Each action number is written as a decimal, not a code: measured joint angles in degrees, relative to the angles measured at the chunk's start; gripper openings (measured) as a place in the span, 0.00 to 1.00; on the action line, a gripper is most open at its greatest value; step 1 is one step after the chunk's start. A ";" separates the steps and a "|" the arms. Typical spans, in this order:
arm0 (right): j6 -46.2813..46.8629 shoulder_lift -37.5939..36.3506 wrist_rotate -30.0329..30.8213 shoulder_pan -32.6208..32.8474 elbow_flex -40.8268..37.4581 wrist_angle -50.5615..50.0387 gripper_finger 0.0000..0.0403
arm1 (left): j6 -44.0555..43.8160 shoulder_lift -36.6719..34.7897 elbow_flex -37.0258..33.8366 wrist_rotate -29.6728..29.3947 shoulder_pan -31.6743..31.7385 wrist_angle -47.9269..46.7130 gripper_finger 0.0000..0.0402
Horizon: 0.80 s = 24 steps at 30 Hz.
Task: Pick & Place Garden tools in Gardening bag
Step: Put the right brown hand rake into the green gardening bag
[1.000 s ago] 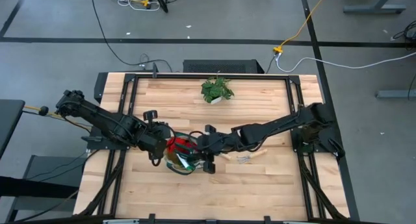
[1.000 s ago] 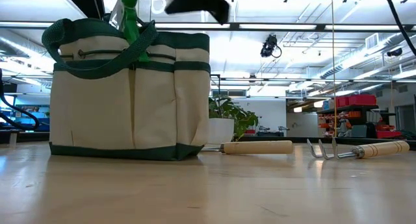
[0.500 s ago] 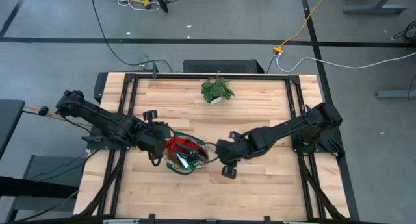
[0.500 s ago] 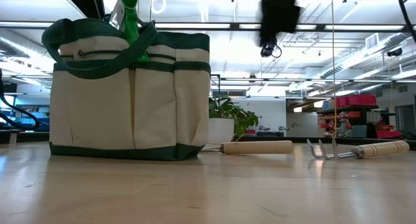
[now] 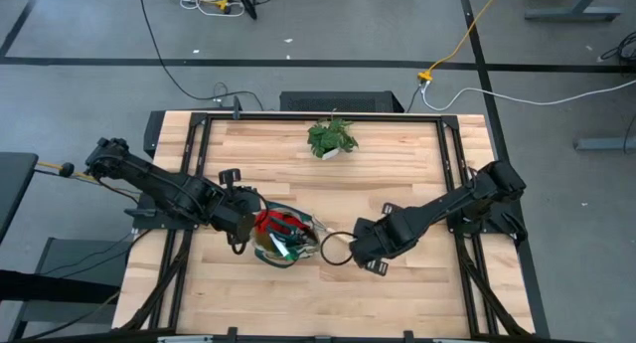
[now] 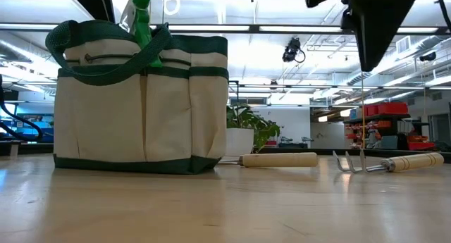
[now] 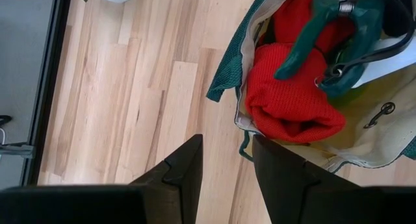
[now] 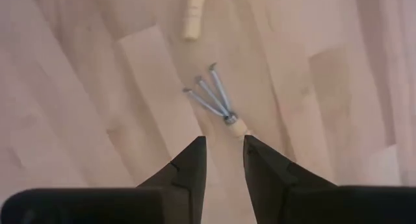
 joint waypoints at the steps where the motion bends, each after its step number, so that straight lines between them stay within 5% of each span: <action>1: 0.58 0.02 0.62 0.16 0.00 -0.52 0.25 | 0.00 0.02 0.00 0.00 0.00 0.00 0.35; 24: 1.47 0.02 -4.63 0.33 -17.51 8.47 0.25 | 0.00 0.00 0.00 0.17 -0.02 0.04 0.35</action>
